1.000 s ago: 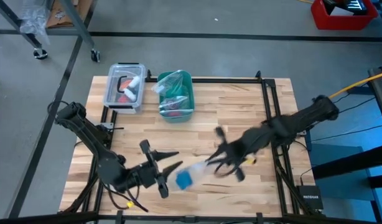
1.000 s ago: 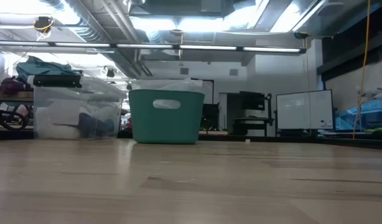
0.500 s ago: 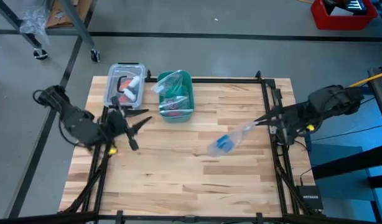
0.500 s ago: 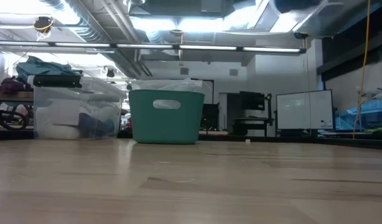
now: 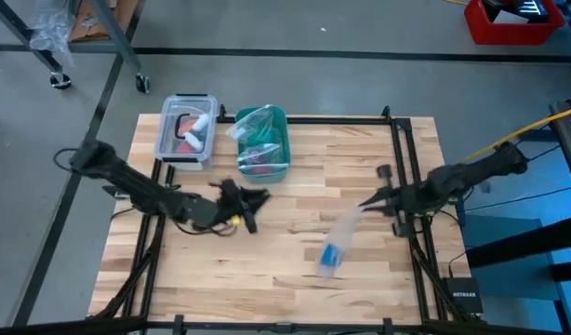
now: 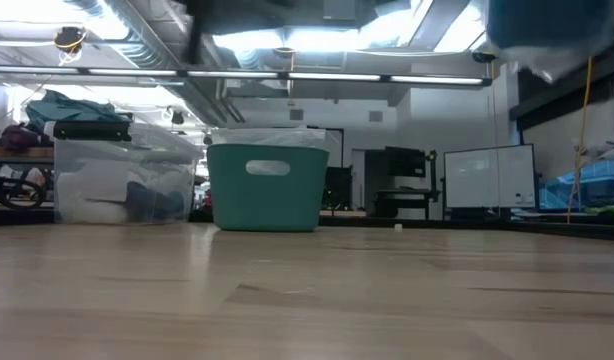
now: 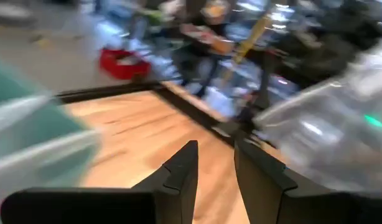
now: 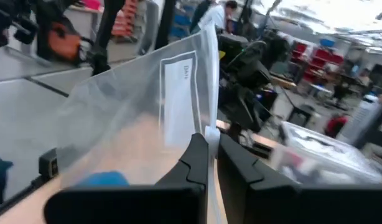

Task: Roll bandage
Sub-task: Close the transparent zip bag

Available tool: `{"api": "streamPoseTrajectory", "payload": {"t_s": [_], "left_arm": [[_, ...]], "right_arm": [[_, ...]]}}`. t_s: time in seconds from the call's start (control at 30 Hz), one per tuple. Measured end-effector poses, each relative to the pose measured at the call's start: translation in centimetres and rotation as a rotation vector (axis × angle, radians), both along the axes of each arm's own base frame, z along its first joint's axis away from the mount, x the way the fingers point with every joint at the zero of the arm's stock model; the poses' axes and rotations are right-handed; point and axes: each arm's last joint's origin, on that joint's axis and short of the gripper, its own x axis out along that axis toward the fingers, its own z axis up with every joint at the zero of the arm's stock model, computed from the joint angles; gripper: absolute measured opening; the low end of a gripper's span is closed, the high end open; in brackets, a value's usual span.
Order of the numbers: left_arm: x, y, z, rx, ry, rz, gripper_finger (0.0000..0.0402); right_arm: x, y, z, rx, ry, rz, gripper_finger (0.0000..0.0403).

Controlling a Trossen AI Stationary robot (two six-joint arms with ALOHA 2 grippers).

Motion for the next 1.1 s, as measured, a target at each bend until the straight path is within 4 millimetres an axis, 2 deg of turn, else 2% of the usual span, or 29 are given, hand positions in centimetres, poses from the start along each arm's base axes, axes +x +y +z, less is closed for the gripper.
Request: {"api": "streamPoseTrajectory", "payload": {"t_s": [0.1, 0.23, 0.33, 0.57, 0.77, 0.97, 1.1], "left_arm": [[2.5, -1.2, -1.2, 0.092, -0.072, -0.125, 0.0095], [5.2, -2.6, -1.1, 0.191, -0.208, -0.228, 0.0095], [7.1, -3.3, -1.4, 0.260, -0.180, -0.235, 0.0095], [10.4, -3.6, -0.1, 0.394, -0.071, -0.207, 0.0096], [11.6, -3.8, 1.1, 0.447, 0.035, -0.204, 0.0115], [11.7, -4.0, 1.2, 0.439, 0.042, -0.210, 0.0150], [11.7, -4.1, 0.6, 0.434, 0.098, -0.227, 0.0166]], "right_arm": [[1.6, 0.6, -2.6, 0.019, 0.009, -0.040, 0.0021], [3.4, 1.0, -5.1, -0.026, 0.104, -0.158, 0.0021], [4.8, 1.6, -6.5, -0.046, 0.174, -0.178, 0.0021], [7.7, 2.9, -8.7, -0.025, 0.200, -0.182, 0.0021], [8.6, 3.3, -9.5, 0.003, 0.207, -0.186, 0.0021], [8.7, 3.3, -9.1, 0.022, 0.171, -0.192, 0.0021], [8.7, 3.3, -8.7, 0.042, 0.136, -0.190, 0.0021]]}}
